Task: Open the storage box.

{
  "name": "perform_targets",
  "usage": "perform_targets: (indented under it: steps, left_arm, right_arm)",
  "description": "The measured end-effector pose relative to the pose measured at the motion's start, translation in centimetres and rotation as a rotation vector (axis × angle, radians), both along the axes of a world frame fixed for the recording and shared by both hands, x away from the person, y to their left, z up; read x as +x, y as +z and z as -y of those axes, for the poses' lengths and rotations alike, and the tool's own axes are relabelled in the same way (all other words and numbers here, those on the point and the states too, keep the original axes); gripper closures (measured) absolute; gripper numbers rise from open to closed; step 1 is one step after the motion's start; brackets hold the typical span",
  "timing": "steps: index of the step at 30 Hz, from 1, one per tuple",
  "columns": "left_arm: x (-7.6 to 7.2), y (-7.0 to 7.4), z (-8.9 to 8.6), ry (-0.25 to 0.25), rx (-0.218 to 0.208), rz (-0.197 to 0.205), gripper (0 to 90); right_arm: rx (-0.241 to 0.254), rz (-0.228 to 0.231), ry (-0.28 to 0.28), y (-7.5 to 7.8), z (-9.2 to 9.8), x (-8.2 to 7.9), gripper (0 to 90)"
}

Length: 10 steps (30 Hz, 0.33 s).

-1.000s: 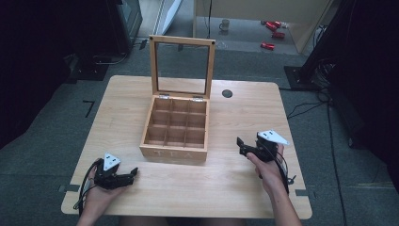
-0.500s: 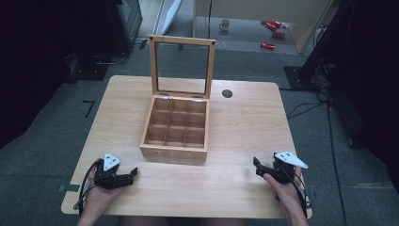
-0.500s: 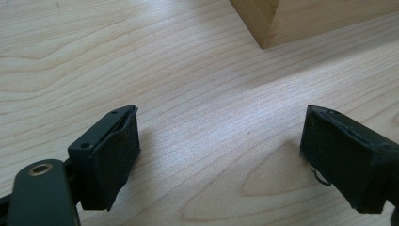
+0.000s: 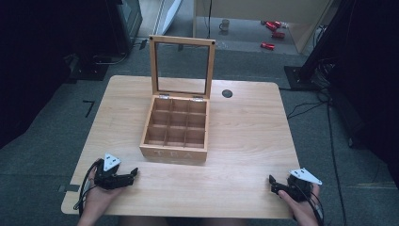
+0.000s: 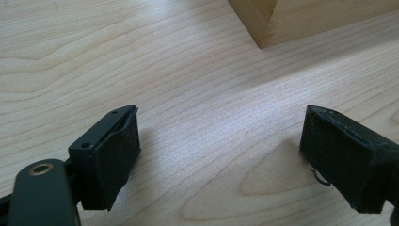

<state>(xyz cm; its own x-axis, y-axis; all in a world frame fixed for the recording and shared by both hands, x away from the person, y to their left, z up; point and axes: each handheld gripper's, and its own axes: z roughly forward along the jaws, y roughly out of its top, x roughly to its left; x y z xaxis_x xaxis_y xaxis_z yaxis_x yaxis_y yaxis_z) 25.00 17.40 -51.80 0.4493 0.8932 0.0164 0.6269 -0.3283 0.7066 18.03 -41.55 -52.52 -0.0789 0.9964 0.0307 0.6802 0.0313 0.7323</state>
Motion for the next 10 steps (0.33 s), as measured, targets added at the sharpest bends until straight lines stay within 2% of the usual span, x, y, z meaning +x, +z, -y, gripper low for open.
perform_targets:
  steps: [2, 10]
  left_arm:
    - [-0.01, 0.0, 0.0, -0.001, -0.001, 0.0, 13.1]
    - [-0.02, 0.01, -0.03, -0.004, -0.004, 0.001, 14.2]
  right_arm:
    - [-0.002, -0.001, 0.013, -0.02, 0.23, -0.15, 12.5]
    - [-0.002, -0.006, 0.008, -0.05, 0.12, -0.06, 9.8]
